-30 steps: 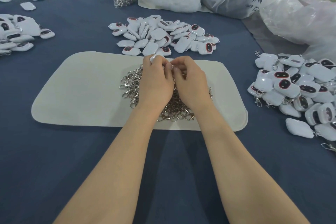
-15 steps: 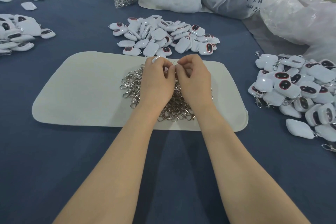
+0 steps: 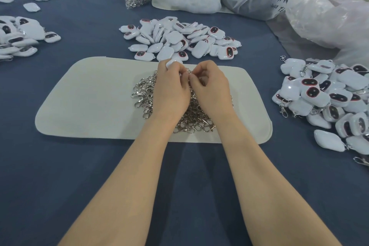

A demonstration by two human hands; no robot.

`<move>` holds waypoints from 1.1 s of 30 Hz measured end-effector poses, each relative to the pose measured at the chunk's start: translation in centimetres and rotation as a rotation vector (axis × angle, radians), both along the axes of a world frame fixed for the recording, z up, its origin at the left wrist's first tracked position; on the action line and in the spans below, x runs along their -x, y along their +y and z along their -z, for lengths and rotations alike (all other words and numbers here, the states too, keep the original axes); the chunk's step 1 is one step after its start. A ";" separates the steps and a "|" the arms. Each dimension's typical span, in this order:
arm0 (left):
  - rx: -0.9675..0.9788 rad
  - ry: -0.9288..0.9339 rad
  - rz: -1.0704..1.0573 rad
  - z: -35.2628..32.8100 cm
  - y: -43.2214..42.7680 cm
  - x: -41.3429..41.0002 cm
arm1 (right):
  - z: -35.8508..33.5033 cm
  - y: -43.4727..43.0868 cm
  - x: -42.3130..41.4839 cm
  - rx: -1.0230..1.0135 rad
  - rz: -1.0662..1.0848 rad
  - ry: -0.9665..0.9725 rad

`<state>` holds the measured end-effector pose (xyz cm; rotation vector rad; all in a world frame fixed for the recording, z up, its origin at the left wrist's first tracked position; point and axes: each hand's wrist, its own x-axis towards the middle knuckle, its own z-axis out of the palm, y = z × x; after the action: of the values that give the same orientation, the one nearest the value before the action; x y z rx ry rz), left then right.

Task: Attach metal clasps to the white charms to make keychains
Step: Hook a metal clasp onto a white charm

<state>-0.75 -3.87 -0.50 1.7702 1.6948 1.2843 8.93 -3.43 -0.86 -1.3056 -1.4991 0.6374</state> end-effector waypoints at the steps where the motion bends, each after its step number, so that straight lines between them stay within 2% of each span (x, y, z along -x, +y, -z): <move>1: -0.003 0.002 0.001 0.0 0.0 0.0 | 0.0 0.0 0.0 -0.001 -0.010 -0.009; 7: -0.006 0.007 0.005 0.1 -0.1 0.0 | -0.1 -0.2 -0.1 -0.040 -0.021 -0.041; 17: -0.043 0.033 0.057 0.0 -0.3 -0.2 | -0.4 -0.3 -0.3 0.001 0.033 0.087; 33: -0.054 0.042 0.027 -0.1 -0.4 -0.3 | -0.6 0.0 -0.5 0.026 0.000 0.070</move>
<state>-0.46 -4.25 -0.36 1.8564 1.6679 1.3014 9.41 -3.48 -0.23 -1.2903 -1.4382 0.6978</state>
